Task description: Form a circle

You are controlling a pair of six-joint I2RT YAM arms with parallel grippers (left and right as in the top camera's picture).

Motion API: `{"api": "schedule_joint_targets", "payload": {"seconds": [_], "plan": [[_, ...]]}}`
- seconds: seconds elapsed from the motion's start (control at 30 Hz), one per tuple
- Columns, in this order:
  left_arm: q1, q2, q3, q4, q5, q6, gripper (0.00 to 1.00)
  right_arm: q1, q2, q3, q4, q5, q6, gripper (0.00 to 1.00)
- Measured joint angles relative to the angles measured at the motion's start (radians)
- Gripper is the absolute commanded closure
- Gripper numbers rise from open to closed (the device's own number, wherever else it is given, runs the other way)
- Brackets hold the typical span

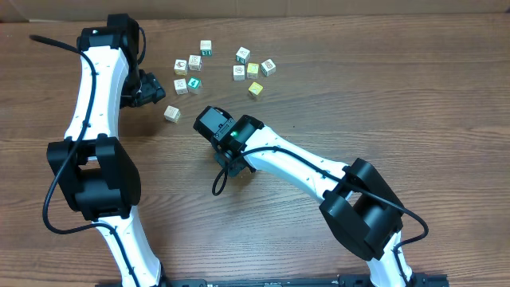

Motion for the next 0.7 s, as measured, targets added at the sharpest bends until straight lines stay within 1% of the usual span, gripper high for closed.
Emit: {"api": "schedule_joint_targets", "payload": {"seconds": [0.13,0.33,0.4,0.43,0.57,0.7], "plan": [[0.000,0.000,0.000,0.000,0.000,0.000,0.01,-0.001,0.000,-0.019,0.019,-0.002,0.009,0.53],[0.000,0.000,0.000,0.000,0.000,0.000,0.00,-0.003,0.000,-0.086,0.065,-0.002,0.016,0.54],[0.000,0.000,0.000,0.000,0.000,0.000,0.01,-0.003,0.000,-0.104,0.078,-0.003,0.016,0.55],[0.000,0.000,0.000,0.000,0.000,0.000,0.01,-0.003,0.000,-0.109,0.085,-0.003,0.016,0.57],[0.000,0.000,0.000,0.000,0.000,0.000,0.00,-0.003,0.000,-0.112,0.093,-0.003,0.019,0.71],[0.000,0.000,0.000,0.000,0.000,0.000,0.00,-0.003,0.000,-0.112,0.094,-0.002,0.022,0.76]]}}
